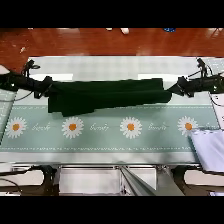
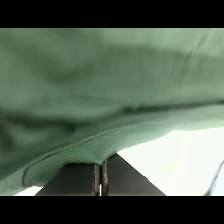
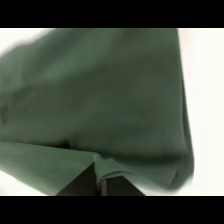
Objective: Fold the shirts.
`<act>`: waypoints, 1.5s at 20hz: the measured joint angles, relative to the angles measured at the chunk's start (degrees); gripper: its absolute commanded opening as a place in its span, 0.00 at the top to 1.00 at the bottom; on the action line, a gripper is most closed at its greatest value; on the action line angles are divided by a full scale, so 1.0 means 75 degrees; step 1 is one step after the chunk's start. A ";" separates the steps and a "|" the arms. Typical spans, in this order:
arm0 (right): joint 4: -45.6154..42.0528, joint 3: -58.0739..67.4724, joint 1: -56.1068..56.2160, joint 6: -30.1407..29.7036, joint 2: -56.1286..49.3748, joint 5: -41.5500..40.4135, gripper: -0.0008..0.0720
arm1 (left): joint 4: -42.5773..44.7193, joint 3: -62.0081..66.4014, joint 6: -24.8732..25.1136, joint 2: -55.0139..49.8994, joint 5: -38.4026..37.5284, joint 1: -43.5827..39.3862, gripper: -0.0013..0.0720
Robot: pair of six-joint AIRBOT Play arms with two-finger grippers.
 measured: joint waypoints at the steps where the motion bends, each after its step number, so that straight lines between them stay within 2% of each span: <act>1: 0.0003 0.0271 0.0044 0.0055 -0.0265 -0.0017 0.96 | 0.0000 0.0481 -0.0108 -0.0420 -0.0041 -0.0044 0.95; 8: 0.0265 0.1740 0.0245 0.0233 -0.1784 -0.0175 0.95 | -0.0087 0.3226 -0.0618 -0.2734 -0.0431 -0.0172 0.95; 9: 0.0300 0.1845 0.0251 0.0239 -0.1941 -0.0230 0.89 | -0.0079 0.3436 -0.0653 -0.2949 -0.0449 -0.0181 0.94; 10: 0.0335 0.1920 0.0259 0.0268 -0.2072 -0.0274 0.59 | -0.0079 0.3579 -0.0673 -0.3101 -0.0504 -0.0187 0.72; 11: 0.0405 0.1976 0.0265 0.0259 -0.2157 -0.0370 0.42 | -0.0076 0.3687 -0.0673 -0.3252 -0.0551 -0.0195 0.31; 16: 0.0592 0.2212 0.0108 0.0233 -0.2116 -0.0425 0.42 | 0.0210 0.3984 -0.0711 -0.3448 -0.1486 -0.0061 0.29; 19: 0.0446 0.2326 -0.0388 0.0265 -0.1580 -0.0093 0.42 | 0.0883 0.4007 -0.0731 -0.2926 -0.2194 0.0259 0.29; 21: -0.0003 0.2288 -0.0825 0.0370 -0.1137 0.0108 0.43 | 0.1378 0.3689 -0.0729 -0.2212 -0.2171 0.0463 0.29; 23: -0.0562 0.1970 -0.1183 0.0551 -0.0734 0.0184 0.42 | 0.1740 0.2780 -0.0699 -0.1131 -0.1469 0.0580 0.29; 26: -0.0927 0.1046 -0.1428 0.0793 -0.0420 -0.0268 0.43 | 0.1941 0.0364 -0.0670 0.0979 0.0356 0.0431 0.29; 30: -0.0399 0.0204 -0.1160 0.0772 -0.0729 -0.0886 0.43 | 0.1955 -0.2614 -0.0662 0.3267 0.2194 -0.0277 0.29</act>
